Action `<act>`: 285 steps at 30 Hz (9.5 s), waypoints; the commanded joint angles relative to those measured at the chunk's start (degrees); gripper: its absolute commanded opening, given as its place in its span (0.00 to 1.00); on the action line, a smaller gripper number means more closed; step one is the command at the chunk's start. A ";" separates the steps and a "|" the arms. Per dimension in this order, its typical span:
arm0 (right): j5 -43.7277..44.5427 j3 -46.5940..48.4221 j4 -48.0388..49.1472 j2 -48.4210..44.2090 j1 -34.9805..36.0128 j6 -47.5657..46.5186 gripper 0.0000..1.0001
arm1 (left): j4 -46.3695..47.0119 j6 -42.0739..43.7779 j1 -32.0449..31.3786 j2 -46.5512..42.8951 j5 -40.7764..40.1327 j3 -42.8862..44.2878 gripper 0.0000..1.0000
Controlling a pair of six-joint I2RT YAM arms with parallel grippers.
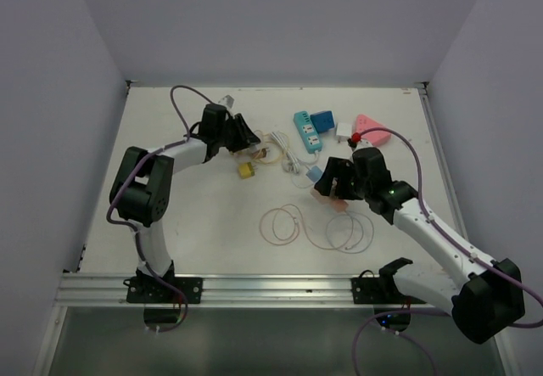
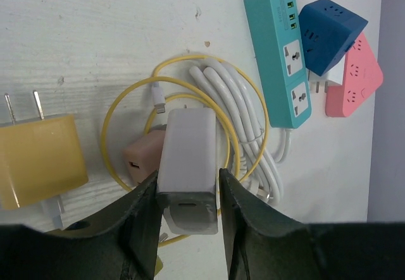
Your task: Pull the plug off the socket
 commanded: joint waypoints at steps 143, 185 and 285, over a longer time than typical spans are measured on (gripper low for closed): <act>-6.85 10.10 6.88 1.41 4.96 -15.07 0.00 | -2.48 29.42 -10.79 -8.43 -20.61 2.11 0.16; -1.15 20.73 11.19 32.25 22.44 -13.14 0.00 | -31.93 4.91 -10.43 -58.67 -36.70 -26.17 1.00; -11.78 2.01 16.88 8.61 17.88 -25.87 0.89 | -31.84 7.52 -28.37 -24.32 -33.46 -3.50 0.00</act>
